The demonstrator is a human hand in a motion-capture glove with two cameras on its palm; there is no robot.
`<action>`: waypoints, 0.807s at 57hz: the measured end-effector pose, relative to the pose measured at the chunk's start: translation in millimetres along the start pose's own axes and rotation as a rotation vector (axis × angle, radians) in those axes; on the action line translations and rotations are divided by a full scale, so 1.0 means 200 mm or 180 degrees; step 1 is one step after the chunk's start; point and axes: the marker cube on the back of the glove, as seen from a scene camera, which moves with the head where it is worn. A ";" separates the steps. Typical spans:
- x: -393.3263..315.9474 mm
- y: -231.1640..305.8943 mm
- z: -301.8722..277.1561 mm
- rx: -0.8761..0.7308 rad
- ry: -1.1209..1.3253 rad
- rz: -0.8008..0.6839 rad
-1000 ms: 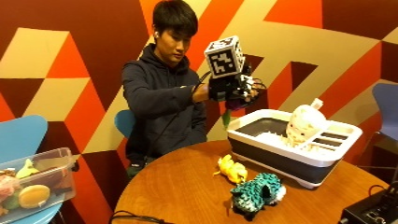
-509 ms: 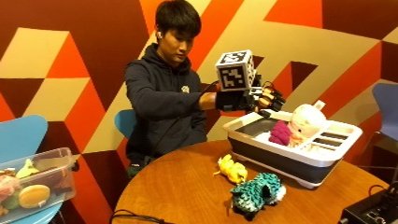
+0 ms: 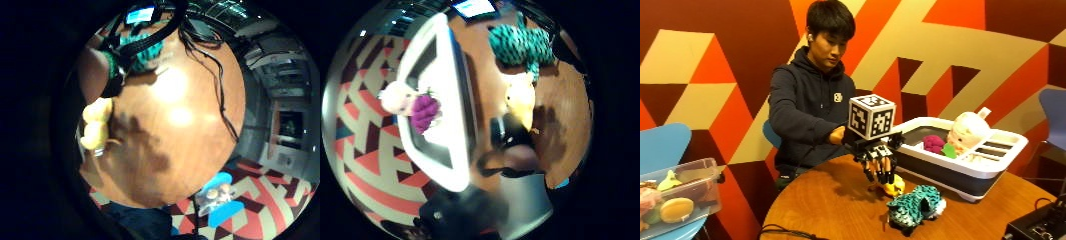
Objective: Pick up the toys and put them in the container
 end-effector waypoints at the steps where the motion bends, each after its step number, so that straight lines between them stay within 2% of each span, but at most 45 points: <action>1: -0.01 0.00 0.02 -0.0012 0.0071 0.0017; 14: -0.03 -0.01 0.18 -0.0252 0.0372 0.0261; 26: 0.09 0.01 0.21 -0.0351 0.0045 0.0236; 38: 0.20 0.04 0.23 -0.0197 -0.0110 0.0128; 46: 0.23 0.07 0.15 -0.0147 -0.0132 0.0032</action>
